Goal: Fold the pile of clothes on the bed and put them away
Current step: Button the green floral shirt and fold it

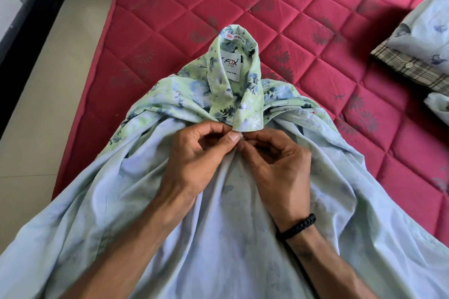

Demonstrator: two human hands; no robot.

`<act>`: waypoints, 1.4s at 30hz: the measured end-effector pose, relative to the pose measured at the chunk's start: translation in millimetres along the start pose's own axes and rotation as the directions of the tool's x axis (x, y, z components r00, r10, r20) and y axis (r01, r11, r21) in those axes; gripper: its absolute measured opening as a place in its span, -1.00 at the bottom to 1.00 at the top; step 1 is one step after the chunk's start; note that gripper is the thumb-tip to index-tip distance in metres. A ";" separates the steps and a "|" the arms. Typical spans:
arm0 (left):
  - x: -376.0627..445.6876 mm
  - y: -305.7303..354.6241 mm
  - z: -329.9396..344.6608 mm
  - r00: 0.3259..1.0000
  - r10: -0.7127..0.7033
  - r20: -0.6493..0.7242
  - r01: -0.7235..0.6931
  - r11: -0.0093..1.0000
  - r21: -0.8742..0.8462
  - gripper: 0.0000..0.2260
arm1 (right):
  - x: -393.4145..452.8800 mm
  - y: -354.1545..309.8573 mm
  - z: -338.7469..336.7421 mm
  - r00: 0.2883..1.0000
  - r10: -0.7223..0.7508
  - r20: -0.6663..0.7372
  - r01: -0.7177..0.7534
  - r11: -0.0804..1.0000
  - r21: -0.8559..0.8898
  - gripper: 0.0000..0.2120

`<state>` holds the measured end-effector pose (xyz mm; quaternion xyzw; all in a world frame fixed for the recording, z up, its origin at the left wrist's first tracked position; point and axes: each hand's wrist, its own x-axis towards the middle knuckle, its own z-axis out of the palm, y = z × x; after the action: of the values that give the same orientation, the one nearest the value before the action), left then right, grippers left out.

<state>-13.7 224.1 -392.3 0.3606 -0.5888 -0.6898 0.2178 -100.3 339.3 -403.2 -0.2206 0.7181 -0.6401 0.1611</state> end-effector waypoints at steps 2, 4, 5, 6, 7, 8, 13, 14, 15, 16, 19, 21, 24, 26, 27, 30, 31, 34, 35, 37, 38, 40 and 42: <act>-1.2 2.3 0.7 0.998 -0.013 -0.069 0.013 1.000 -0.005 -0.93 | -1.5 -1.1 2.1 0.998 -0.055 -0.004 0.055 0.997 -0.063 -0.90; -3.3 3.8 2.1 0.988 -0.022 -0.151 0.020 1.000 -0.017 -0.93 | -2.7 -2.4 4.3 0.996 -0.085 -0.006 0.084 0.990 -0.110 -0.89; -4.5 3.9 2.8 0.985 -0.017 -0.174 0.015 1.000 -0.012 -0.94 | -2.9 -2.6 5.4 0.996 -0.090 -0.008 0.089 0.989 -0.120 -0.89; -5.9 3.8 4.1 0.982 -0.006 -0.189 0.005 1.000 -0.004 -0.93 | -3.5 -2.7 5.7 0.996 -0.093 -0.006 0.091 0.989 -0.120 -0.88; -7.2 3.6 5.2 0.979 0.007 -0.204 -0.007 1.000 0.002 -0.92 | -4.2 -2.3 6.3 0.995 -0.096 -0.004 0.095 0.989 -0.117 -0.88; -8.0 3.6 5.6 0.974 0.018 -0.224 -0.017 1.000 0.003 -0.91 | -5.3 -2.1 7.5 0.995 -0.101 -0.001 0.100 0.988 -0.119 -0.87; -7.7 3.0 6.6 0.951 -0.011 -0.309 -0.020 0.995 -0.098 -0.85 | -10.8 -4.9 14.1 0.993 -0.119 0.012 0.120 0.982 -0.149 -0.87; -7.3 3.2 6.0 0.951 -0.021 -0.309 -0.014 0.994 -0.112 -0.86 | -11.9 -6.6 14.8 0.994 -0.112 0.012 0.113 0.983 -0.144 -0.88; -6.6 3.3 4.9 0.951 -0.024 -0.307 -0.013 0.993 -0.117 -0.88 | -12.4 -8.5 15.4 0.994 -0.107 0.012 0.108 0.984 -0.142 -0.89; -5.8 3.3 3.6 0.952 -0.025 -0.304 -0.011 0.993 -0.117 -0.90 | -12.6 -10.9 16.0 0.994 -0.106 0.014 0.107 0.983 -0.146 -0.90; -5.1 3.1 -0.1 0.958 -0.016 -0.287 -0.017 0.994 -0.111 -0.90 | -13.3 -18.2 16.6 0.998 -0.058 0.007 0.058 0.992 -0.111 -0.94; -5.1 2.9 -1.4 0.967 0.008 -0.255 -0.032 0.996 -0.087 -0.91 | -13.7 -21.4 15.5 1.000 0.005 0.000 -0.005 0.999 -0.050 -0.96; -4.5 0.9 -3.2 0.976 0.030 -0.217 -0.043 0.998 -0.054 -0.86 | -12.8 -21.1 15.4 0.999 0.048 0.000 -0.048 0.999 -0.014 -0.95; -3.2 -1.3 -3.5 0.982 0.031 -0.186 -0.037 0.999 -0.028 -0.90 | -12.7 -18.0 16.1 0.998 0.055 -0.018 -0.054 0.998 0.023 -0.92; -3.0 -2.1 -3.8 0.984 0.039 -0.173 -0.040 0.999 -0.005 -0.91 | -13.1 -15.6 16.6 0.998 0.055 -0.023 -0.054 0.998 0.033 -0.91; -2.8 -4.6 -3.6 0.991 0.073 -0.110 -0.067 0.996 0.059 -0.89 | -12.8 -7.6 15.1 0.999 0.032 -0.025 -0.032 0.999 0.000 -0.88; -2.4 -4.4 -3.9 0.993 0.076 -0.089 -0.071 0.995 0.067 -0.88 | -11.7 -5.4 14.1 0.999 0.027 -0.026 -0.028 1.000 -0.004 -0.87; 1.9 -1.9 -6.2 0.998 0.055 -0.034 -0.053 0.997 0.048 -0.83 | -10.3 -1.6 14.1 0.999 0.031 -0.035 -0.032 0.999 -0.003 -0.89; 3.9 -1.5 -7.5 0.999 0.043 -0.018 -0.043 0.999 0.032 -0.85 | -11.0 -0.8 15.1 0.999 0.034 -0.038 -0.033 0.999 0.003 -0.90; 5.9 0.0 -10.9 1.000 0.014 0.013 -0.014 1.000 -0.002 -0.87 | -12.2 -0.9 16.0 0.998 0.050 -0.044 -0.047 0.997 0.056 -0.92; 6.8 1.0 -13.3 1.000 0.000 0.022 0.000 1.000 -0.019 -0.85 | -12.3 -1.1 15.9 0.997 0.061 -0.046 -0.057 0.994 0.089 -0.92; 9.0 2.1 -16.8 0.999 -0.028 0.017 0.029 0.998 -0.051 -0.79 | -11.0 -2.1 14.7 0.996 0.082 -0.040 -0.077 0.988 0.130 -0.92; 10.0 2.1 -16.6 0.999 -0.044 0.011 0.045 0.996 -0.072 -0.78 | -9.5 -2.3 13.8 0.996 0.083 -0.030 -0.078 0.988 0.135 -0.92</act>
<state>-7.9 205.5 -393.5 0.3622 -0.5564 -0.7170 0.2123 -84.9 332.4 -403.2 -0.1687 0.6847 -0.6835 0.1886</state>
